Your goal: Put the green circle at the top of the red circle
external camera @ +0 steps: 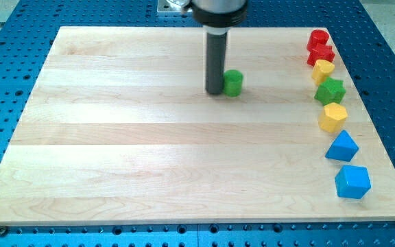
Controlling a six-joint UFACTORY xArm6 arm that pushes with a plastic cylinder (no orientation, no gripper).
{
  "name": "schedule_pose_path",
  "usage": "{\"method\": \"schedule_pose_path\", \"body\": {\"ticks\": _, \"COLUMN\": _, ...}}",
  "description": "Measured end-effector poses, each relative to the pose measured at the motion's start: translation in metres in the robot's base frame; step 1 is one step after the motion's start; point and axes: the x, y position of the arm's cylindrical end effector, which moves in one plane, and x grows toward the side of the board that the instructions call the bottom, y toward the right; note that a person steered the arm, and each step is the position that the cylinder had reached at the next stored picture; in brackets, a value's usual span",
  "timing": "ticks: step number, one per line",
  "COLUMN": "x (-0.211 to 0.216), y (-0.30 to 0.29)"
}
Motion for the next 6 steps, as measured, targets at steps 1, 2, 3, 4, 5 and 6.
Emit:
{"method": "schedule_pose_path", "body": {"ticks": 1, "x": 0.044, "y": -0.006}}
{"method": "schedule_pose_path", "body": {"ticks": 2, "x": -0.023, "y": 0.034}}
{"method": "schedule_pose_path", "body": {"ticks": 3, "x": -0.08, "y": 0.08}}
{"method": "schedule_pose_path", "body": {"ticks": 4, "x": -0.122, "y": 0.111}}
{"method": "schedule_pose_path", "body": {"ticks": 5, "x": -0.131, "y": 0.066}}
{"method": "schedule_pose_path", "body": {"ticks": 6, "x": -0.136, "y": 0.098}}
